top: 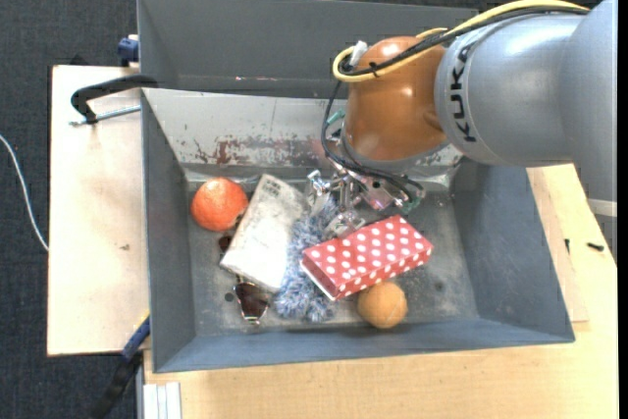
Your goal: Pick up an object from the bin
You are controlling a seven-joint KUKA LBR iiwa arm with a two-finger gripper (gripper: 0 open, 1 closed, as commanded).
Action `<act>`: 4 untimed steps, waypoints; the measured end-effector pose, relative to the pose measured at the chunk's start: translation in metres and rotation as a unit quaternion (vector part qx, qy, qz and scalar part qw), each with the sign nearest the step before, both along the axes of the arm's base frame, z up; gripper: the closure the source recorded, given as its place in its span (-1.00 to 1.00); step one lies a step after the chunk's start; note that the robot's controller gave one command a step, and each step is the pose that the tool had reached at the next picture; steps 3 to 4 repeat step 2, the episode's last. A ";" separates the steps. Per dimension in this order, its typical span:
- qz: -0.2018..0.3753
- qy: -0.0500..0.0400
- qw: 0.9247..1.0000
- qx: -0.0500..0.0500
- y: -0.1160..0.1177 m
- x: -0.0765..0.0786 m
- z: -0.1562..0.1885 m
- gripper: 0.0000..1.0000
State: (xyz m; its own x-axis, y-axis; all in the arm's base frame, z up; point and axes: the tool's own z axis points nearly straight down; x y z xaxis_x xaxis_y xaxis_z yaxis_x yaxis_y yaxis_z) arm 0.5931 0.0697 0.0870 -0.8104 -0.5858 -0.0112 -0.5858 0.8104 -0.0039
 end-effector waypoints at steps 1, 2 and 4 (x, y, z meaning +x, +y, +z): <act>0.001 0.000 1.000 0.000 0.000 0.000 0.000 1.00; 0.008 0.003 1.000 0.000 -0.001 0.003 0.186 1.00; 0.008 0.003 1.000 0.000 -0.001 0.003 0.186 1.00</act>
Offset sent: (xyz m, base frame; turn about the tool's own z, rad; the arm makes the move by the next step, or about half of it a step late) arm 0.0045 -0.0019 0.2282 -0.0205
